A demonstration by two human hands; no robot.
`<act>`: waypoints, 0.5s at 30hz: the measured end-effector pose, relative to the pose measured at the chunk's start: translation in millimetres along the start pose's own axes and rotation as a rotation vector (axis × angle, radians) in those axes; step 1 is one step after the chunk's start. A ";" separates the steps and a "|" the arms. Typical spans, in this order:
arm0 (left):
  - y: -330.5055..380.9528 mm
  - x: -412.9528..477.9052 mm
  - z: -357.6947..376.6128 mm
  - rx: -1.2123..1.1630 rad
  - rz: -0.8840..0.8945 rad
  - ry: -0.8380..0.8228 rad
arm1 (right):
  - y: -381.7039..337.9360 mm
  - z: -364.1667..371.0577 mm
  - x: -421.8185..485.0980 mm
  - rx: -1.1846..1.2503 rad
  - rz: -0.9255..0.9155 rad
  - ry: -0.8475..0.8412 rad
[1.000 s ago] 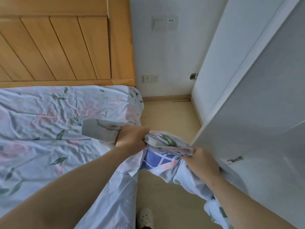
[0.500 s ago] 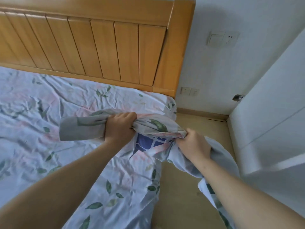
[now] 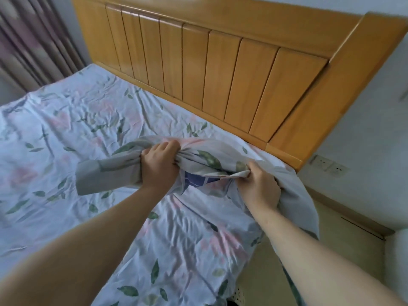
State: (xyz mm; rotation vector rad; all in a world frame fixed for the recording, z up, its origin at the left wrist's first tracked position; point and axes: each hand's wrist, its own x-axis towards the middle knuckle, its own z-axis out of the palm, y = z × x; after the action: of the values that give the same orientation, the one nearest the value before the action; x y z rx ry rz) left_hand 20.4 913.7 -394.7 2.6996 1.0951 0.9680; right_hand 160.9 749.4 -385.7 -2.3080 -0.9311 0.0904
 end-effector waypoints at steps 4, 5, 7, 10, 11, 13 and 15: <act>-8.8 26.1 40.1 0.107 -0.009 0.009 | 19.5 28.2 47.3 0.014 -0.031 -0.014; -12.2 27.2 51.1 0.143 -0.021 -0.022 | 26.6 39.3 53.9 0.012 -0.038 -0.040; -20.5 21.1 74.7 0.242 -0.048 -0.157 | 43.0 65.6 59.3 -0.035 -0.026 -0.127; -30.4 -1.3 102.9 0.386 -0.187 -0.470 | 63.8 102.9 50.7 -0.120 0.039 -0.318; -33.9 -11.0 111.1 0.414 -0.254 -0.583 | 69.1 113.5 45.2 -0.132 0.074 -0.412; -41.5 -35.2 124.9 0.444 -0.363 -0.762 | 78.9 132.6 30.1 -0.150 0.126 -0.598; -48.4 -63.6 132.3 0.436 -0.416 -0.863 | 87.7 147.9 13.4 -0.181 0.166 -0.718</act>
State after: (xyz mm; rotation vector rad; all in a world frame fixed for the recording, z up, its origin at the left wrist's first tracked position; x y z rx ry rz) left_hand 33.0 929.8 -547.9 2.5049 1.6178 -0.5174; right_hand 181.1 789.7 -552.2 -2.5546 -1.1066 0.9927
